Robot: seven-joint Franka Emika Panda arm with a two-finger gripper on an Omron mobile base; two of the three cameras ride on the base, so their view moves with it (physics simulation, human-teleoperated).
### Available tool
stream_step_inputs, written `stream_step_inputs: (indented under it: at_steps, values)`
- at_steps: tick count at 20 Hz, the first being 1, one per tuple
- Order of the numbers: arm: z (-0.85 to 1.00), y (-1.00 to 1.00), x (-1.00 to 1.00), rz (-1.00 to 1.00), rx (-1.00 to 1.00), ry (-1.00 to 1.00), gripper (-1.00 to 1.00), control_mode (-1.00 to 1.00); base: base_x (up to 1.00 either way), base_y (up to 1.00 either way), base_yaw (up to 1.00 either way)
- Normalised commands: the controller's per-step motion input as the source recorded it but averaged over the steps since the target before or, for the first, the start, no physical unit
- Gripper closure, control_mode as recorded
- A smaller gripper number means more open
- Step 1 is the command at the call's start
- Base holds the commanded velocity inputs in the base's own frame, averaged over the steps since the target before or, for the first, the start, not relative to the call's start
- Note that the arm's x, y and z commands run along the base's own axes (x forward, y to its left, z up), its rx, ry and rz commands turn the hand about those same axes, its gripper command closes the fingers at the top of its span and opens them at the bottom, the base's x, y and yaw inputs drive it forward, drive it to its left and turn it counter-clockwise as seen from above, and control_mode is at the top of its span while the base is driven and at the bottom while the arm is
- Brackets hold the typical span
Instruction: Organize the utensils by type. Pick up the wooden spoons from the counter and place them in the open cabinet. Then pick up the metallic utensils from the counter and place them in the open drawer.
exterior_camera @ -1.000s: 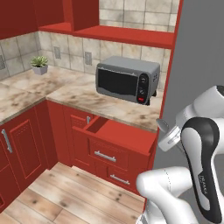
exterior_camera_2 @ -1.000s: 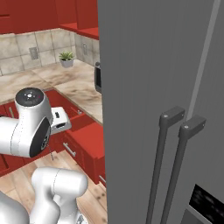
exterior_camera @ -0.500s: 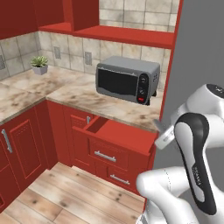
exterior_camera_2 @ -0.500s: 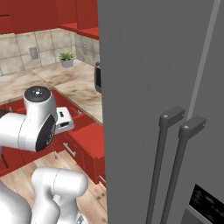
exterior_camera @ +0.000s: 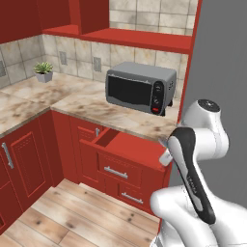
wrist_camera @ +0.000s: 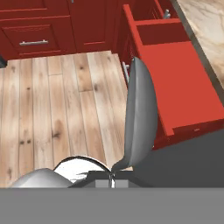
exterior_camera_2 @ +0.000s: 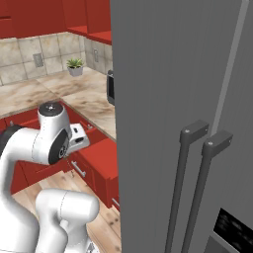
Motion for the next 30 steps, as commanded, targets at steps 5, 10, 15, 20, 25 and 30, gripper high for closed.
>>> stream_step_inputs:
  at_steps: [5, 10, 15, 20, 25, 30]
  values:
    - [-0.54, 0.22, 0.48, 0.13, -0.2, 0.1, 1.0, -1.0, 0.0, 0.0, 0.0]
    - [-0.27, 0.04, 0.67, 0.09, -0.08, 0.13, 1.0, -1.0, 0.0, 0.0, 0.0]
    - [-0.09, 0.0, 0.74, 0.09, 0.0, 0.07, 1.0, -1.0, 0.0, 0.0, 0.0]
    - [-0.11, 0.0, 0.75, 0.11, 0.0, 0.05, 1.0, -1.0, 0.0, 0.0, 0.0]
    - [-0.24, 0.08, 0.62, 0.1, 0.0, 0.0, 1.0, -1.0, 0.0, 0.0, 0.0]
    - [-0.31, 0.13, 0.61, 0.07, 0.0, 0.0, 1.0, -1.0, 0.0, 0.0, 0.0]
